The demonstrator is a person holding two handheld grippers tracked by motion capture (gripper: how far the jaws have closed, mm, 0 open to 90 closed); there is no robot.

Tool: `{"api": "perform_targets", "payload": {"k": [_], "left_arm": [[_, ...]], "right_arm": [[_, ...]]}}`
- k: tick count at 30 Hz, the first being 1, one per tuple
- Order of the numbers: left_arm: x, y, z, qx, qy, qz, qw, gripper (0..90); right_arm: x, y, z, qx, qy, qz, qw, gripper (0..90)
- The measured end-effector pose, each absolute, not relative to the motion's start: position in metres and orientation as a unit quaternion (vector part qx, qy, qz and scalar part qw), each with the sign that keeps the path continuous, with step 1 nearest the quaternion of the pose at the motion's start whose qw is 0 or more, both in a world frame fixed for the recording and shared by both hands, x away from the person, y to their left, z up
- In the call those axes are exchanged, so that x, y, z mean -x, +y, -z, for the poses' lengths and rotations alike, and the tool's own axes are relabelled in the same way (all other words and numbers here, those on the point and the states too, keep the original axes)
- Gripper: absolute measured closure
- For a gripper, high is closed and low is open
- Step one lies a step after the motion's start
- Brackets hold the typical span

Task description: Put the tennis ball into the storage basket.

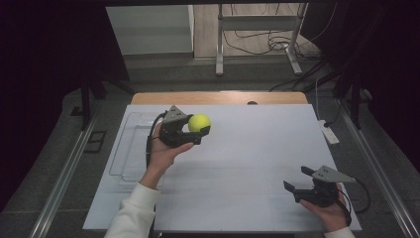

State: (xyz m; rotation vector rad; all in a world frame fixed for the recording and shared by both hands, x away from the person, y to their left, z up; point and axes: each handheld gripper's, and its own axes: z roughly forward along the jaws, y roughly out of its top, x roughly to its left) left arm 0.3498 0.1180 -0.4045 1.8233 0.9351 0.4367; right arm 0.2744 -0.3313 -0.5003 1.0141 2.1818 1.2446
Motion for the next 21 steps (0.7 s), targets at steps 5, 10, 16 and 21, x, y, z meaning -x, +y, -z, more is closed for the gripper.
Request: {"api": "perform_targets", "payload": {"k": [5, 10, 16, 21], "left_arm": [[-0.351, 0.123, 0.404, -0.749, 0.393, -0.183, 0.5, 26.5], [-0.351, 0.127, 0.403, -0.745, 0.398, -0.187, 0.502, 26.5], [-0.352, 0.133, 0.403, -0.739, 0.405, -0.19, 0.503, 26.5], [-0.353, 0.138, 0.402, -0.736, 0.41, -0.196, 0.502, 26.5]], "right_arm": [[-0.274, -0.331, 0.5, -0.366, 0.786, -0.449, 0.215, 13.0], [-0.274, -0.331, 0.5, -0.365, 0.786, -0.45, 0.215, 13.0], [-0.274, -0.331, 0.5, -0.366, 0.786, -0.449, 0.215, 13.0], [-0.274, -0.331, 0.5, -0.366, 0.785, -0.45, 0.214, 13.0]]}}
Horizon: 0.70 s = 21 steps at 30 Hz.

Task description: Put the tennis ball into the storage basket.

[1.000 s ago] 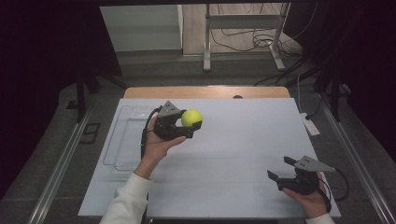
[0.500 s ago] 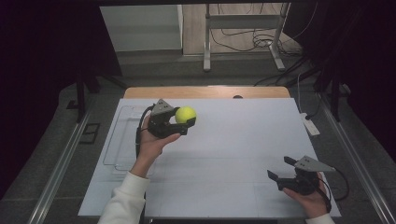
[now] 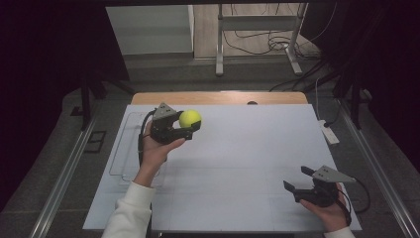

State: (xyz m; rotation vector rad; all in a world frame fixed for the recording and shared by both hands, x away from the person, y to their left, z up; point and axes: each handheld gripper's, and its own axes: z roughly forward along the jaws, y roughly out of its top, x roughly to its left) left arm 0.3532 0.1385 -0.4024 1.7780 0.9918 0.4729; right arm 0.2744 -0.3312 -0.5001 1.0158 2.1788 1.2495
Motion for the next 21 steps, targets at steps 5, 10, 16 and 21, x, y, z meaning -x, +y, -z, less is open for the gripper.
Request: {"api": "perform_targets", "payload": {"k": [5, 10, 16, 21], "left_arm": [[-0.354, 0.142, 0.403, -0.733, 0.415, -0.198, 0.501, 26.5], [-0.356, 0.146, 0.404, -0.727, 0.423, -0.206, 0.5, 26.5], [-0.358, 0.153, 0.405, -0.721, 0.433, -0.21, 0.499, 26.5], [-0.36, 0.159, 0.405, -0.715, 0.441, -0.213, 0.499, 26.5]], "right_arm": [[-0.274, -0.331, 0.5, -0.366, 0.786, -0.45, 0.214, 13.0], [-0.274, -0.331, 0.5, -0.366, 0.786, -0.45, 0.213, 13.0], [-0.275, -0.331, 0.501, -0.366, 0.787, -0.449, 0.214, 13.0], [-0.274, -0.331, 0.501, -0.366, 0.786, -0.449, 0.214, 13.0]]}}
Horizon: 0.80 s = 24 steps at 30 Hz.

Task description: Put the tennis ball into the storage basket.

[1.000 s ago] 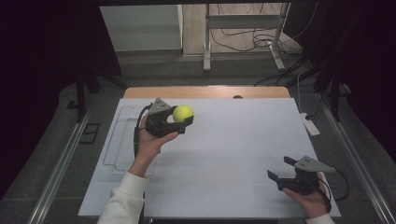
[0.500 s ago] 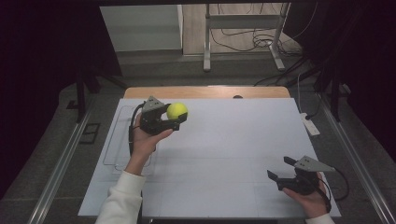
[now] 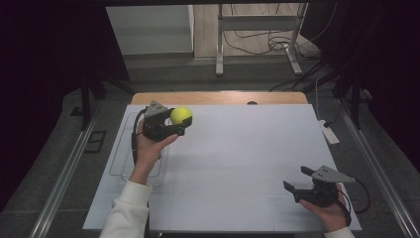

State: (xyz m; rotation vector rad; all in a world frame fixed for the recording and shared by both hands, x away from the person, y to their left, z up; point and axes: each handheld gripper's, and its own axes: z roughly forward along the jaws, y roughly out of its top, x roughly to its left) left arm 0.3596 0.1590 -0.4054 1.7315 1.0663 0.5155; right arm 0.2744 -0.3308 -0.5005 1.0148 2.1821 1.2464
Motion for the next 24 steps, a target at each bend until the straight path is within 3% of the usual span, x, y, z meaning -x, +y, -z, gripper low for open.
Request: {"api": "perform_targets", "payload": {"k": [24], "left_arm": [[-0.363, 0.184, 0.405, -0.693, 0.469, -0.244, 0.491, 26.5]], "right_arm": [[-0.275, -0.33, 0.501, -0.365, 0.787, -0.45, 0.213, 13.0]]}}
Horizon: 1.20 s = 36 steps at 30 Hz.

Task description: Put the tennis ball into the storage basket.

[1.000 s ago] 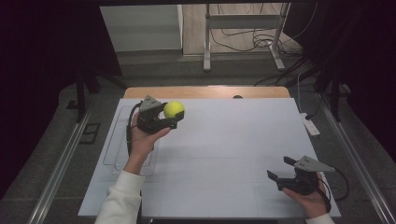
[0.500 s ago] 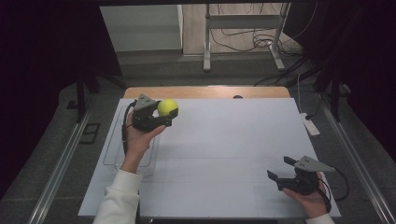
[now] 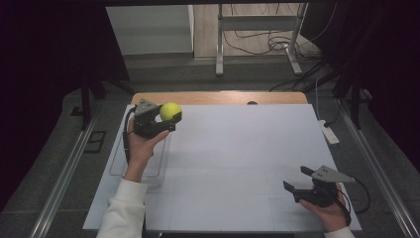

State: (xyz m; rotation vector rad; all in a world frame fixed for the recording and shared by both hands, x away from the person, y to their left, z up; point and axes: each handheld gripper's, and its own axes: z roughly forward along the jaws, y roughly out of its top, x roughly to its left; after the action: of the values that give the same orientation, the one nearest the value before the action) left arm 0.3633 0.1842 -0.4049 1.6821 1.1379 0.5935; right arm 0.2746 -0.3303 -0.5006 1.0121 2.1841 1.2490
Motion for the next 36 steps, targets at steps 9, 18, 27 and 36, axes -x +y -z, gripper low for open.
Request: {"api": "perform_targets", "payload": {"k": [9, 18, 27, 36], "left_arm": [[-0.368, 0.195, 0.407, -0.685, 0.482, -0.249, 0.486, 26.5], [-0.373, 0.208, 0.413, -0.676, 0.501, -0.255, 0.476, 26.5], [-0.374, 0.221, 0.415, -0.668, 0.513, -0.256, 0.475, 26.5], [-0.374, 0.228, 0.416, -0.662, 0.522, -0.264, 0.468, 26.5]], "right_arm": [[-0.275, -0.33, 0.501, -0.366, 0.787, -0.45, 0.213, 13.0], [-0.275, -0.331, 0.5, -0.366, 0.786, -0.45, 0.213, 13.0], [-0.275, -0.331, 0.501, -0.366, 0.786, -0.45, 0.213, 13.0], [-0.275, -0.331, 0.501, -0.367, 0.786, -0.451, 0.212, 13.0]]}}
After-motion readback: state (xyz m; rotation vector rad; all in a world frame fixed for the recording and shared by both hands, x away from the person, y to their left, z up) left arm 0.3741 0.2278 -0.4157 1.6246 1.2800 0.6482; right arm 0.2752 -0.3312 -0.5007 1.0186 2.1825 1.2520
